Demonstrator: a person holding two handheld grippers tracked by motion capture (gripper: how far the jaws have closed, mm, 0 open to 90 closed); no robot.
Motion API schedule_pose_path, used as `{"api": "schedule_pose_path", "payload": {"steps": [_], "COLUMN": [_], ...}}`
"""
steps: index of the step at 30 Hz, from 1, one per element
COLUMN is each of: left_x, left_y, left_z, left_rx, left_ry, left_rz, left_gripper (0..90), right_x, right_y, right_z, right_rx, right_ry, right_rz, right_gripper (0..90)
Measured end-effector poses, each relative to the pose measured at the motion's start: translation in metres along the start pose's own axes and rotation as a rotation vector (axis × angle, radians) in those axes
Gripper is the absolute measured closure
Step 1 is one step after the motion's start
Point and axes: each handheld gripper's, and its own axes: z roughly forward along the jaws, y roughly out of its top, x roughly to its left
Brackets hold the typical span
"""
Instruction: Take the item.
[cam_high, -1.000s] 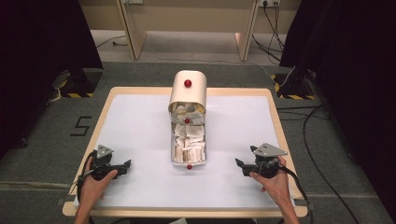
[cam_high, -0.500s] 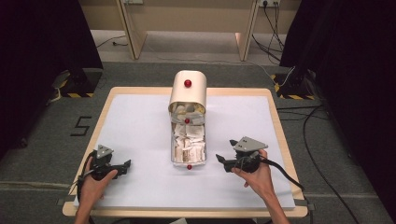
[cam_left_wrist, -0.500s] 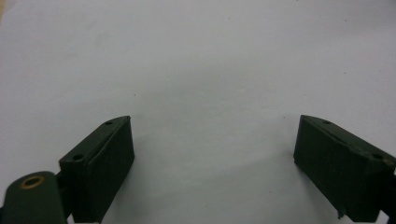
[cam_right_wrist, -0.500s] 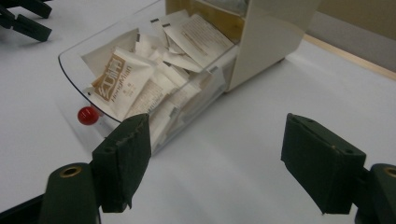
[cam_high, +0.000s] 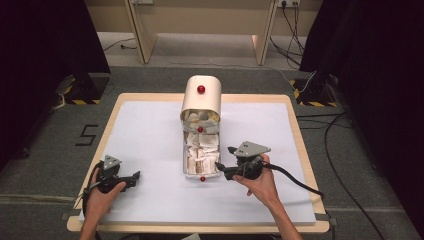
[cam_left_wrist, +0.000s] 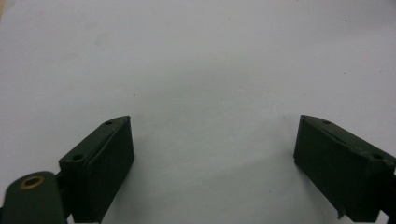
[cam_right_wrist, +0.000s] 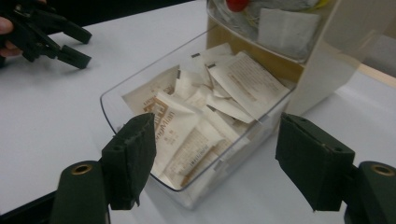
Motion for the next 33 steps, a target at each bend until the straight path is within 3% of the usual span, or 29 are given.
{"api": "schedule_pose_path", "payload": {"steps": [10,16,26,33], "left_x": [0.000,0.000,0.000,0.000], "left_y": [0.000,0.000,0.000,0.000], "left_z": [0.000,0.000,0.000,0.000], "left_rx": [0.000,0.000,0.000,0.000], "left_ry": [0.000,0.000,0.000,0.001], "left_rz": [0.000,0.000,0.000,0.001], "left_gripper": [11.3,11.3,11.3,11.3], "right_x": [0.005,0.007,0.000,0.003], "right_y": [0.006,0.012,0.011,0.007], "right_z": [0.014,0.033,0.052,0.064], "right_rx": [-0.002,0.006,0.033,0.062], "right_ry": [0.040,0.096,0.116,0.133], "right_rz": [-0.019,-0.041,-0.041,-0.047], "right_gripper": [33.6,35.7,38.0,46.1]}}
